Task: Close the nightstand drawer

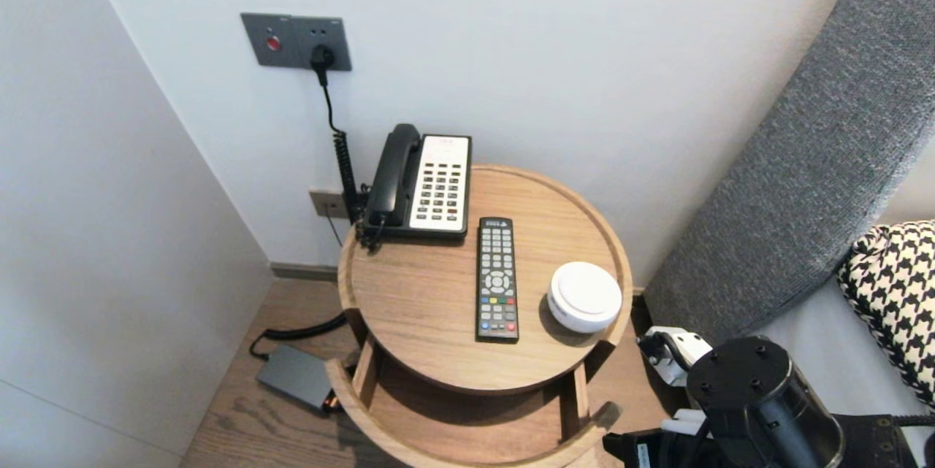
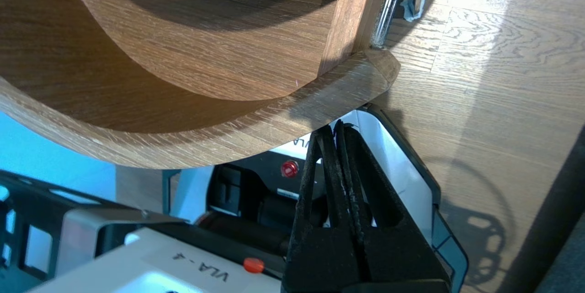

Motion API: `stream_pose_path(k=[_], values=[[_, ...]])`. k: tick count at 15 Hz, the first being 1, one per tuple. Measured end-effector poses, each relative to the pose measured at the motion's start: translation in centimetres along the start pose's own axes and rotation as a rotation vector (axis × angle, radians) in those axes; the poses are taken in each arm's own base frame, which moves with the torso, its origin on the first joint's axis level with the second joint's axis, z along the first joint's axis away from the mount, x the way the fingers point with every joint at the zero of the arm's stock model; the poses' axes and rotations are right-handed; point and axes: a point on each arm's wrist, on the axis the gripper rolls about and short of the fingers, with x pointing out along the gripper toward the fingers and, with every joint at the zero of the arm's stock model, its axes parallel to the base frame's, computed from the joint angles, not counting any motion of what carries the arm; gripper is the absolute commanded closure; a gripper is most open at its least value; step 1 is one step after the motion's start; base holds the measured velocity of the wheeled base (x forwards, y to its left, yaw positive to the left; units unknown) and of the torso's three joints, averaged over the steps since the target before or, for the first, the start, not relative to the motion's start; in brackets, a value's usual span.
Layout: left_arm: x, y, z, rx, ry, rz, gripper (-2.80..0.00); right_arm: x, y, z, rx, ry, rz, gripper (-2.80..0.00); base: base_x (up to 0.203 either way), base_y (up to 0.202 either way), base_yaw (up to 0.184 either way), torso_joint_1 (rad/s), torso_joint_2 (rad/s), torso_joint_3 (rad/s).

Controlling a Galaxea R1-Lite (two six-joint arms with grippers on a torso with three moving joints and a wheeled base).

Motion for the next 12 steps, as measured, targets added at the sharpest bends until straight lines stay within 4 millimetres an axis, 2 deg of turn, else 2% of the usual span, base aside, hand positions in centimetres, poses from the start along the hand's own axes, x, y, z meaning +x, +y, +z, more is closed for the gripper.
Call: stream_pose_path(k=[12], values=[[0.0, 0.0, 0.0, 0.0, 0.0, 0.0, 0.0, 1.4, -0.2, 2.9, 0.097, -0.087, -0.024, 0.0, 0.0, 0.0, 0.0, 0.0, 0.0, 0.0]])
